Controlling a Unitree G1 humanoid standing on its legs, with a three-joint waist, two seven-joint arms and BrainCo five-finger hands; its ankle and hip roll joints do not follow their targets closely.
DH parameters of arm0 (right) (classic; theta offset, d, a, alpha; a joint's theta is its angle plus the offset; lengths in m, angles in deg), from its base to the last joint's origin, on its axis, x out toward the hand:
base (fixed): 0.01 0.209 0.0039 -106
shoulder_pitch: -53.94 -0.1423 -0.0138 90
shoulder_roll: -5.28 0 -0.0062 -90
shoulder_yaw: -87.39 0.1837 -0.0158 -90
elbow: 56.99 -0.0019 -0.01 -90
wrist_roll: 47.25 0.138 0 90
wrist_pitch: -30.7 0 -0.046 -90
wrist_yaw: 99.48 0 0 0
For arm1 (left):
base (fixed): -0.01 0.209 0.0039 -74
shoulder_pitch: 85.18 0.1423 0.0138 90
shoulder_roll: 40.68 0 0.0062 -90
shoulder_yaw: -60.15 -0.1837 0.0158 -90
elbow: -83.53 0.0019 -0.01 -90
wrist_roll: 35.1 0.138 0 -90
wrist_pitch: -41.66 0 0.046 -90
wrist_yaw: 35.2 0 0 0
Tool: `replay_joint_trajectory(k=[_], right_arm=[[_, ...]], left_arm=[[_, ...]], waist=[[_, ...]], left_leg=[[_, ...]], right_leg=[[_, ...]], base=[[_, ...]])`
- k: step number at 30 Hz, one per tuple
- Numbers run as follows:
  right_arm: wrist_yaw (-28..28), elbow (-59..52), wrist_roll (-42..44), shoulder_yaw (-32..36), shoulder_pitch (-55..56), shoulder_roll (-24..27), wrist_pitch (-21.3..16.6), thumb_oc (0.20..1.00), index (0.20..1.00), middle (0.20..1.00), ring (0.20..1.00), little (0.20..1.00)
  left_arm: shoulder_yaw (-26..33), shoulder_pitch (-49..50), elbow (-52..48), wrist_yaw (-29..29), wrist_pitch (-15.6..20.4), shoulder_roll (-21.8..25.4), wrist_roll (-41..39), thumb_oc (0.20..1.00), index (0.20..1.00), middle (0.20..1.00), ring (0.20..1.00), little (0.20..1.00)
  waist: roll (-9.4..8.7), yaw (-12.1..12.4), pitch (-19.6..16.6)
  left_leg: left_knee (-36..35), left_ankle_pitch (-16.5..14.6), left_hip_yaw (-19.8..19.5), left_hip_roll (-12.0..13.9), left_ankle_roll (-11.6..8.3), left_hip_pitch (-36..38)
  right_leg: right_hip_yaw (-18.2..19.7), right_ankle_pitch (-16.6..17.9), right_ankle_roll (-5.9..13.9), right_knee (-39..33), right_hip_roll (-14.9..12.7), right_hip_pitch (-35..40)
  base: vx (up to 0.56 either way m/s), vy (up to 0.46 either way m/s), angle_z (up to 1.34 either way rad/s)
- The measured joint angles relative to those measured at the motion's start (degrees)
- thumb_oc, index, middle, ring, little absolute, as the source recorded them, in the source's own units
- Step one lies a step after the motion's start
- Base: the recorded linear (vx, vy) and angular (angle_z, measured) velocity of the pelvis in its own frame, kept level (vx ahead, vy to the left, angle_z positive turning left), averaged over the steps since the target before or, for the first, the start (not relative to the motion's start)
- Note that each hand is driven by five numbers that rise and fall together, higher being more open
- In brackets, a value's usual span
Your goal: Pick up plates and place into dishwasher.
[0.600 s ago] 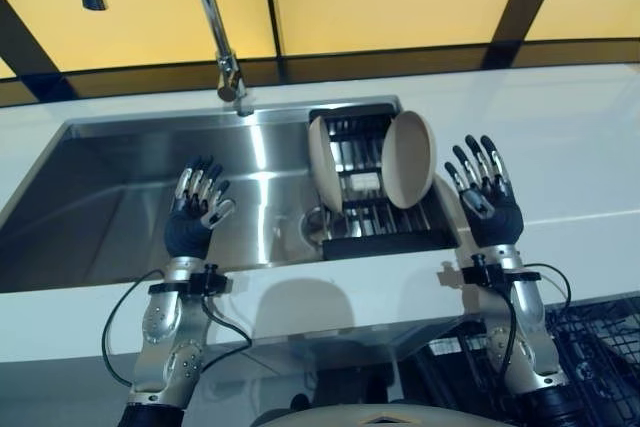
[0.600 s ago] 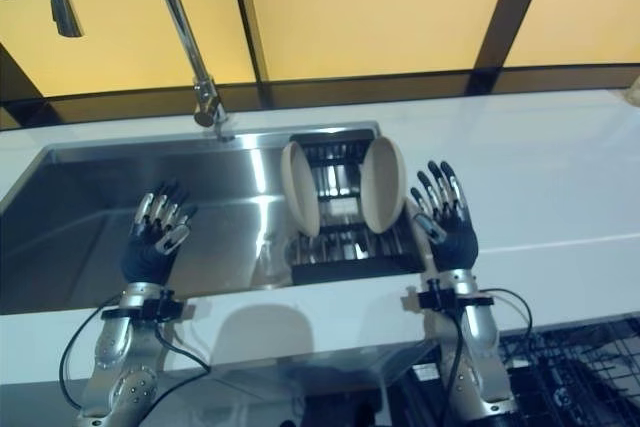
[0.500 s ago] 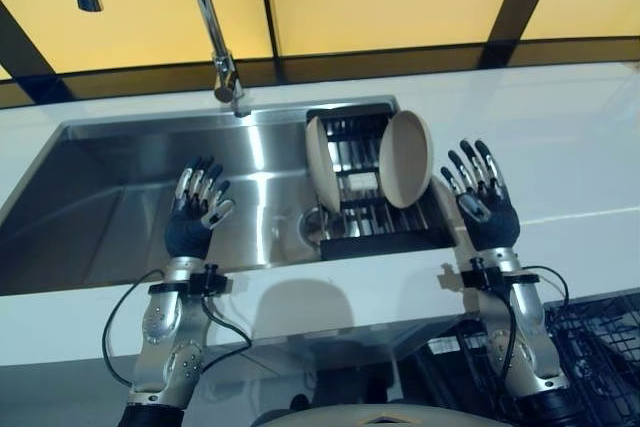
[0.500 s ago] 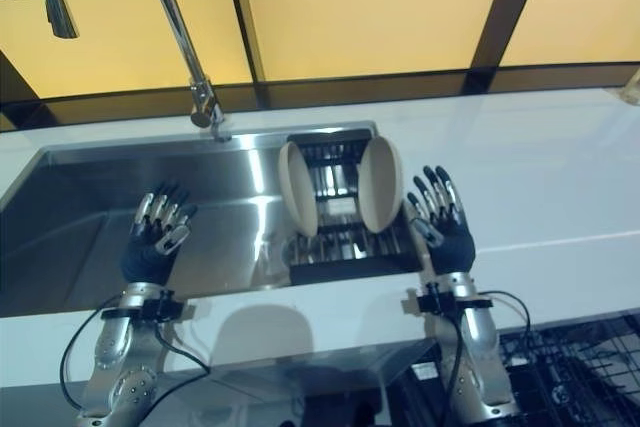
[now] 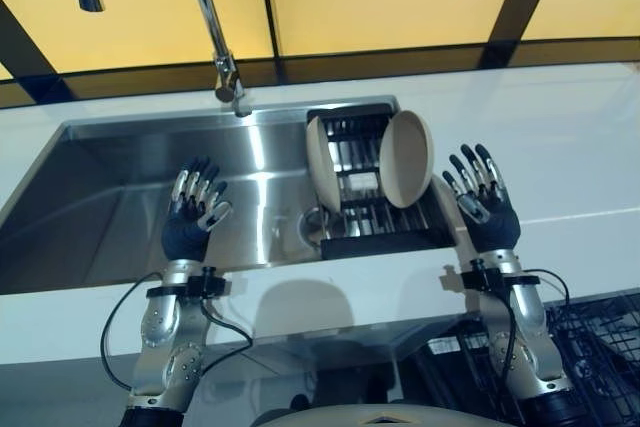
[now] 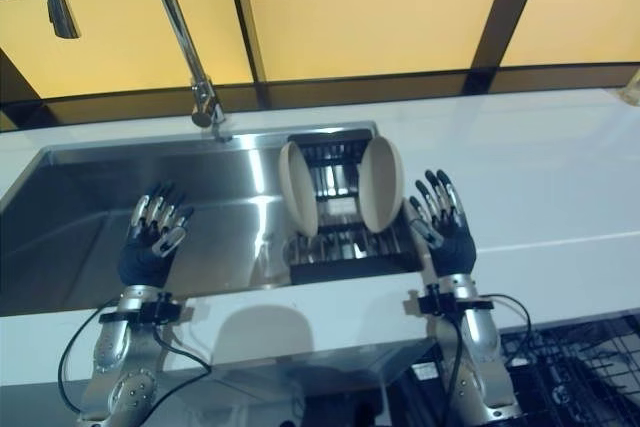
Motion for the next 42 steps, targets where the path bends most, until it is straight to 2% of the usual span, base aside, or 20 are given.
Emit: replay_joint_trajectory(k=[6,10,14,20,24,27,31,33,36,42], right_arm=[[0.0,0.0,0.0,0.0,0.0,0.0,0.0,1.0,1.0,1.0,1.0,1.0],[0.0,0.0,0.0,0.0,0.0,0.0,0.0,1.0,1.0,1.0,1.0,1.0],[-0.6,0.0,0.0,0.0,0.0,0.0,0.0,1.0,1.0,1.0,1.0,1.0],[-0.7,0.0,0.0,-0.1,-0.3,0.0,0.7,1.0,1.0,1.0,1.0,1.0],[-0.6,0.2,0.0,-1.0,-1.6,0.5,2.0,1.0,1.0,1.0,1.0,1.0],[-0.7,0.2,0.0,-1.0,-1.7,1.2,2.4,1.0,1.0,1.0,1.0,1.0],[-0.8,0.5,0.0,-1.4,-2.1,1.7,2.5,1.0,1.0,1.0,1.0,1.0],[-0.9,0.5,0.0,-2.1,-2.7,2.4,2.5,1.0,1.0,1.0,1.0,1.0],[-1.2,0.7,0.2,-3.0,-3.0,3.9,2.5,1.0,1.0,1.0,1.0,1.0],[-3.1,1.7,1.0,-4.4,-3.7,5.1,2.4,1.0,1.0,1.0,1.0,1.0]], left_arm=[[0.0,0.1,0.0,0.0,0.2,0.0,-0.1,1.0,1.0,1.0,1.0,1.0],[0.1,0.1,0.0,0.0,2.9,0.0,0.4,1.0,1.0,1.0,1.0,1.0],[0.4,-0.6,-0.6,1.9,6.5,1.8,10.0,1.0,1.0,1.0,1.0,1.0],[3.4,-6.9,-0.9,9.1,9.5,11.2,30.1,1.0,1.0,1.0,1.0,1.0],[4.0,-12.1,2.4,15.2,9.9,20.8,44.8,1.0,1.0,1.0,1.0,1.0],[3.3,-15.1,3.5,19.2,9.6,24.7,54.8,1.0,1.0,1.0,1.0,1.0],[-1.3,-20.3,5.2,23.4,7.8,31.7,67.2,1.0,1.0,1.0,1.0,1.0],[-5.1,-24.2,7.1,24.4,6.2,38.1,72.7,1.0,1.0,1.0,1.0,1.0],[-9.2,-28.7,8.4,25.1,4.3,43.9,79.2,1.0,1.0,1.0,1.0,1.0],[-24.4,-41.6,12.0,24.5,3.3,51.8,92.9,1.0,1.0,1.0,1.0,1.0]], waist=[[-0.01,0.0,-0.1],[-0.05,0.0,-0.1],[-0.05,-0.1,-0.4],[0.42,-0.5,-0.9],[1.37,-2.7,-2.0],[2.24,-3.5,-2.6],[3.07,-4.7,-3.1],[3.39,-4.8,-3.3],[3.85,-5.8,-3.6],[4.48,-6.4,-3.7]], left_leg=[[0.0,0.0,0.1,0.0,0.0,0.1],[0.0,0.0,0.2,0.0,0.0,0.1],[0.0,0.0,0.3,0.0,0.0,0.3],[0.0,0.0,1.1,0.1,-0.02,0.8],[0.0,0.0,1.6,0.2,-0.03,0.8],[0.0,0.0,1.9,0.2,-0.03,0.9],[0.0,0.0,2.6,0.3,-0.04,1.1],[0.0,0.0,2.9,0.3,-0.05,1.2],[-0.1,0.0,3.1,0.3,-0.08,1.4],[-0.1,-0.1,3.4,0.2,-0.12,1.7]], right_leg=[[0.1,0.1,-0.01,0.0,0.0,0.0],[0.2,0.1,-0.11,0.0,0.0,0.0],[0.4,0.1,-0.12,0.1,0.1,0.1],[1.2,0.3,-0.04,0.2,0.2,0.2],[1.7,0.5,-0.06,0.1,0.3,0.0],[2.0,0.6,-0.18,0.0,0.3,0.0],[2.6,1.0,-0.24,0.0,0.5,0.0],[2.8,1.1,-0.21,-0.1,0.5,0.0],[3.0,1.2,-0.2,-0.1,0.5,0.1],[3.3,1.2,-0.17,0.0,0.5,0.2]], base=[[0.0,0.0,0.0],[0.0,0.0,0.0],[0.02,0.011,-0.01],[0.03,0.026,-0.07],[0.03,0.027,-0.06],[0.02,0.031,-0.06],[0.02,0.016,-0.09],[0.01,0.0,-0.08],[0.02,0.002,-0.03],[0.02,0.001,-0.02]])
